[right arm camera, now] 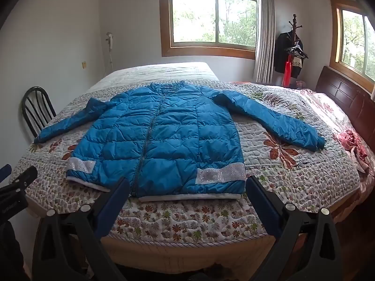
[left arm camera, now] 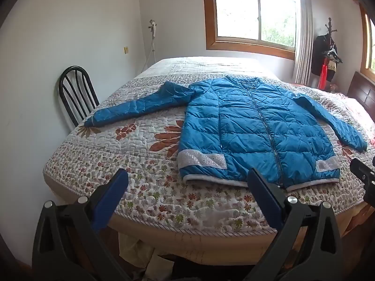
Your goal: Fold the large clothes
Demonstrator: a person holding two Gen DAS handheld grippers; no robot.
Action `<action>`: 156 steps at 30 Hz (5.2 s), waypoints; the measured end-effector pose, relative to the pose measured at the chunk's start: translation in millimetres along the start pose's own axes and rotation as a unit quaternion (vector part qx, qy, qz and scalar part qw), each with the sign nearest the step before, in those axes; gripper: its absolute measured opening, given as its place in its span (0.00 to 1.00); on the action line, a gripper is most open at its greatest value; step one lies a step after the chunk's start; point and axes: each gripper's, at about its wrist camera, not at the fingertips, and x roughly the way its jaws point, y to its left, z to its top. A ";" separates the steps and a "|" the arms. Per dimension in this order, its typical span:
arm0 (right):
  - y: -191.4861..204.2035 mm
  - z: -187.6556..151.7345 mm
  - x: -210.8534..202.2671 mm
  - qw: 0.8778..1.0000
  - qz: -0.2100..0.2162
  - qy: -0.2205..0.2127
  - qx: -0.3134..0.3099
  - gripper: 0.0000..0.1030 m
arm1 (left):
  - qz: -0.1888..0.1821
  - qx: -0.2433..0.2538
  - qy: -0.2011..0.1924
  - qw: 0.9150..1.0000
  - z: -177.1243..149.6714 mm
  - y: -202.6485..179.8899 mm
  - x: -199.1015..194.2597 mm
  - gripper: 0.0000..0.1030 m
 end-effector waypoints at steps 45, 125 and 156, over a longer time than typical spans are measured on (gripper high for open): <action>2.6 -0.5 0.9 1.000 0.000 0.002 -0.001 0.96 | 0.004 0.006 -0.009 1.000 0.1 1.1 1.0 0.97; -289.0 85.8 271.2 0.951 -0.043 0.181 0.245 0.95 | -0.025 -0.018 0.080 0.996 127.8 -76.5 242.6 0.97; -365.3 40.9 283.3 0.847 -0.054 0.200 0.490 0.86 | 0.016 -0.074 0.140 0.987 45.8 132.9 275.8 0.97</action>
